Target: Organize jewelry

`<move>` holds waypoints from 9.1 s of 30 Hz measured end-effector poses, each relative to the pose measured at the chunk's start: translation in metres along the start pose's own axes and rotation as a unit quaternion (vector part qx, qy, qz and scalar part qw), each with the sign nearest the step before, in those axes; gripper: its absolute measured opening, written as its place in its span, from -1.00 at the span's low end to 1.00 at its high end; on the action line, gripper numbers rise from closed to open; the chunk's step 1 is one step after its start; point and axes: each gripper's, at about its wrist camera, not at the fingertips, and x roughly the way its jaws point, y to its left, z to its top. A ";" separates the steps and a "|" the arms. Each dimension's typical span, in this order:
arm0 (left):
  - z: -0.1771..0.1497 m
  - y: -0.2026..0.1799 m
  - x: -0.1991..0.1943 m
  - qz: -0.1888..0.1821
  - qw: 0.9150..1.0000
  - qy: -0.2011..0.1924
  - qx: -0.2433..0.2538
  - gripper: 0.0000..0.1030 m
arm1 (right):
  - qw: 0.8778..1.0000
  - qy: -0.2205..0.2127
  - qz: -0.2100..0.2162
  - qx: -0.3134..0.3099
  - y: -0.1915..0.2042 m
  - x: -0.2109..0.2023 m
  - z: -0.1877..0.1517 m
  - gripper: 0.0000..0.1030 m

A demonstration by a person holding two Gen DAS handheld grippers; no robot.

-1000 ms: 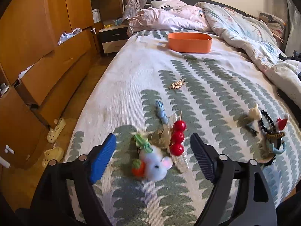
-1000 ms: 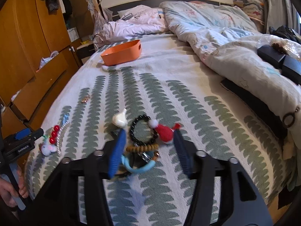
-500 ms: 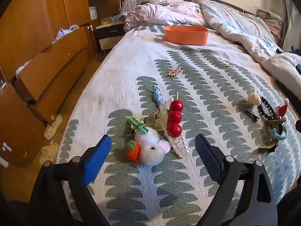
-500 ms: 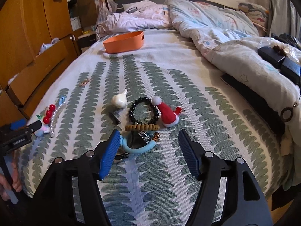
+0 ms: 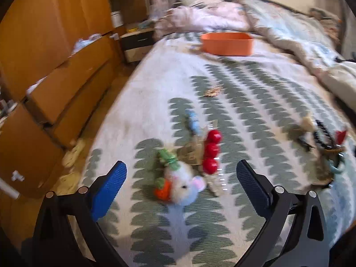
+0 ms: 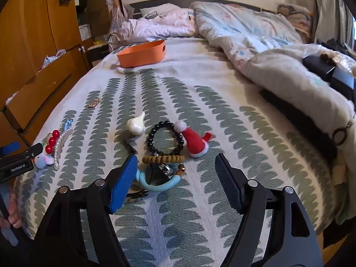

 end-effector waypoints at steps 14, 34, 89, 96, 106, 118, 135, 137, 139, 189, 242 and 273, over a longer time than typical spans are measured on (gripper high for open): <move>0.008 -0.005 0.024 -0.006 1.000 0.004 0.008 0.90 | 1.000 0.016 -0.015 0.008 -0.003 0.028 0.009 0.55; 0.009 -0.019 0.057 -0.006 0.998 0.055 0.021 0.90 | 0.997 0.039 -0.055 0.027 -0.015 0.058 0.020 -0.16; 0.037 0.012 0.011 -0.096 0.995 -0.016 -0.039 -0.23 | 0.997 -0.055 -0.001 0.059 -0.009 0.010 0.033 -0.60; 0.059 0.016 0.000 -0.097 0.994 -0.040 -0.036 -0.23 | 0.996 -0.071 0.018 0.051 -0.001 0.006 0.059 -0.60; 0.100 0.010 0.014 -0.110 0.993 -0.035 -0.027 -0.23 | 0.995 -0.078 0.048 0.045 0.003 0.024 0.123 -0.60; 0.163 0.011 0.090 -0.096 0.995 0.006 -0.028 -0.22 | 0.996 -0.034 0.057 0.053 -0.004 0.111 0.190 -0.60; 0.165 0.009 0.179 -0.092 0.990 0.098 -0.030 -0.16 | 0.998 0.044 0.037 0.035 -0.002 0.211 0.192 -0.56; 0.165 0.011 0.177 -0.085 0.992 0.093 -0.032 0.14 | 0.998 0.047 0.035 0.033 -0.004 0.214 0.191 -0.53; 0.166 0.013 0.175 -0.082 0.992 0.087 -0.036 0.33 | 0.998 0.050 0.034 0.034 -0.006 0.216 0.191 -0.48; -0.003 0.026 0.032 -0.011 0.999 0.037 -0.039 0.57 | 0.999 0.016 0.015 -0.029 0.021 0.027 -0.011 0.40; -0.017 -0.003 0.040 -0.049 0.997 0.062 -0.004 -0.16 | 0.995 -0.009 0.073 0.062 -0.001 0.014 0.004 -0.97; -0.019 -0.004 0.039 -0.049 0.997 0.065 -0.005 -0.11 | 0.993 0.057 0.056 0.088 -0.014 0.036 -0.008 0.36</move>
